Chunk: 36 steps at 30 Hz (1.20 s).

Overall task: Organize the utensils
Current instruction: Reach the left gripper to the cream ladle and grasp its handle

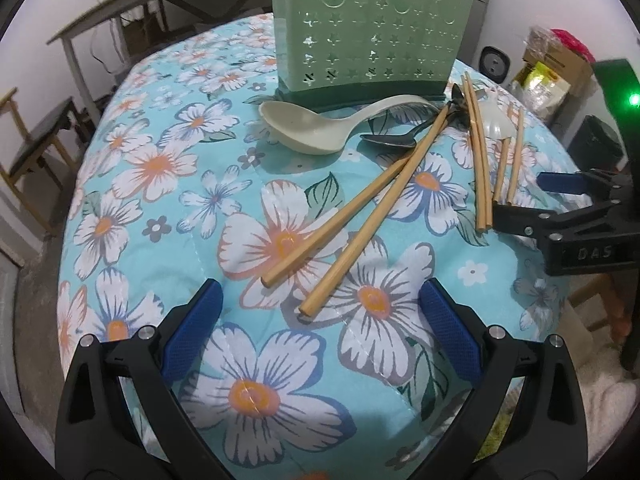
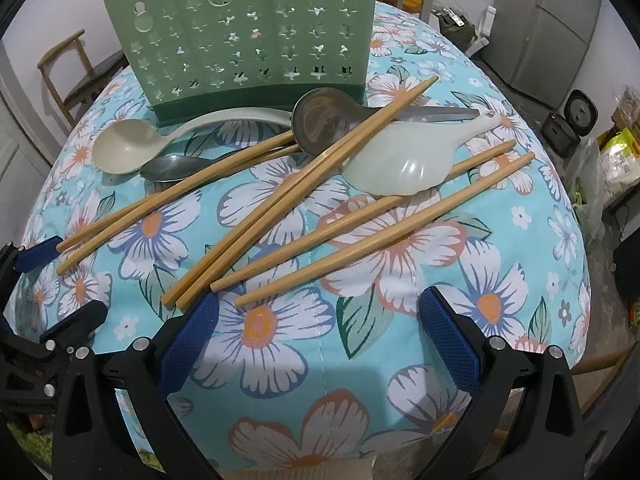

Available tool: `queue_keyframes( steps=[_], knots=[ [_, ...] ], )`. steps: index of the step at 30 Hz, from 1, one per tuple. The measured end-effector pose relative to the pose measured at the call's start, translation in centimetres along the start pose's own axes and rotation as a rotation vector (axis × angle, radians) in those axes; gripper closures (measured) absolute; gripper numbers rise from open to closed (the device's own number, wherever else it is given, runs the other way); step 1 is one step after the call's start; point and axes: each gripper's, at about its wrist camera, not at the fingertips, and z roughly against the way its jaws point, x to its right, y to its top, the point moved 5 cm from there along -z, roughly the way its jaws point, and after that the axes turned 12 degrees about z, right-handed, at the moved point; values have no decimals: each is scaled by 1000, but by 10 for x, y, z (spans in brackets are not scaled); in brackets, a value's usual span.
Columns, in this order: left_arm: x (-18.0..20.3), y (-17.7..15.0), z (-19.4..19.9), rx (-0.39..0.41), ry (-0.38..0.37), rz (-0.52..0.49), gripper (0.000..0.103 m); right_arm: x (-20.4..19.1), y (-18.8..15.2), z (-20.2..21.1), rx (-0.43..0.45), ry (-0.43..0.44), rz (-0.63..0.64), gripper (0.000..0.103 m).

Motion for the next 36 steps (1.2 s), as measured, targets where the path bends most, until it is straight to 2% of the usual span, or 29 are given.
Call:
queue_keyframes(
  steps=[6,10,13,17,19,23,27,29,31,36],
  knots=[
    [3,-6,5,51,83,66,7,-1,-8,6,55,35,64,5],
    [3,-3,3,30,121,94,7,5,-11,18,104,73,71,6],
    [2,-2,2,6,124,102,7,9,-9,36,197,108,63,6],
    [1,2,10,-14,94,113,7,22,-10,54,299,150,8,6],
    [4,5,22,16,51,104,7,26,-10,61,335,179,-11,7],
    [8,28,53,143,3,84,7,29,-8,68,374,245,-19,13],
    [1,59,48,162,-35,163,10,24,4,70,407,287,-10,19],
    [0,70,41,150,-47,183,25,22,7,70,415,310,-2,20],
    [-5,80,26,111,-60,216,31,19,9,69,420,320,10,20],
    [-19,91,-14,-15,-95,333,56,7,14,69,462,300,98,22]
  ],
)
